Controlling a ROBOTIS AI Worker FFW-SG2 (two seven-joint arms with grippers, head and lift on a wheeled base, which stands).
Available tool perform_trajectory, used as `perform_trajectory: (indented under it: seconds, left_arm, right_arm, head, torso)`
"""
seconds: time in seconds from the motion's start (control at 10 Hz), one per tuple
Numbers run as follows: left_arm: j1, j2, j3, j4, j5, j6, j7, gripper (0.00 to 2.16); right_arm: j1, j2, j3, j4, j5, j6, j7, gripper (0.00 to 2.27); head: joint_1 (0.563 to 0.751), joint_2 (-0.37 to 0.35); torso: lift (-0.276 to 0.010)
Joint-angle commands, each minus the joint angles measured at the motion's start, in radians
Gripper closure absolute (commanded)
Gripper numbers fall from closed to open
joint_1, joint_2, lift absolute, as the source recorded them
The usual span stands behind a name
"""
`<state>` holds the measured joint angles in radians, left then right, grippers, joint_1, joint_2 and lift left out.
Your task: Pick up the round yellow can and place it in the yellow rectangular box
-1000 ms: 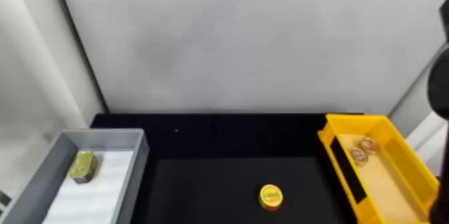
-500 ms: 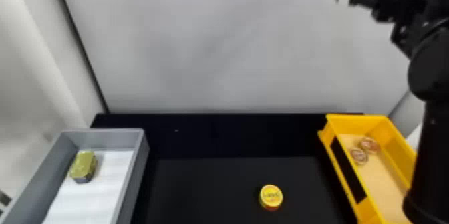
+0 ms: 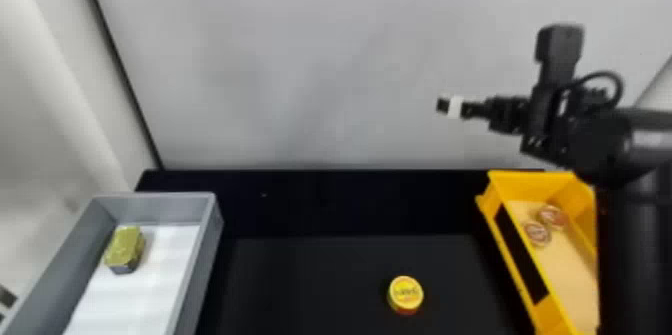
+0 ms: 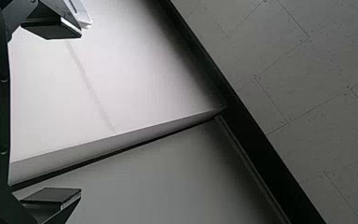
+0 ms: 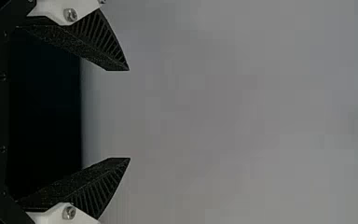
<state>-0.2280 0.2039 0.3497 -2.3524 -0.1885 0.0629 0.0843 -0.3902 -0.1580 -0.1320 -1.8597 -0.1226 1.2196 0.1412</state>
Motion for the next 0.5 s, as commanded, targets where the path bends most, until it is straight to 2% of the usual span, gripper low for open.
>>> perform_trajectory:
  seconds: [0.0,0.4]
  left_arm:
    - [-0.004,-0.006,-0.007,0.005,0.001,-0.005,0.000,0.09]
    - [-0.010,-0.011,-0.018,0.013,0.001,-0.005,-0.001,0.09]
  right_arm:
    - [0.037,-0.002,0.012,0.154,-0.038,-0.012,0.014,0.10]
    - [0.073,-0.012,0.072,0.335,-0.038,-0.075,0.055,0.10]
  head:
    - [0.694,-0.078]
    - [0.694,-0.078]
  torso:
    - [-0.003]
    - [-0.003]
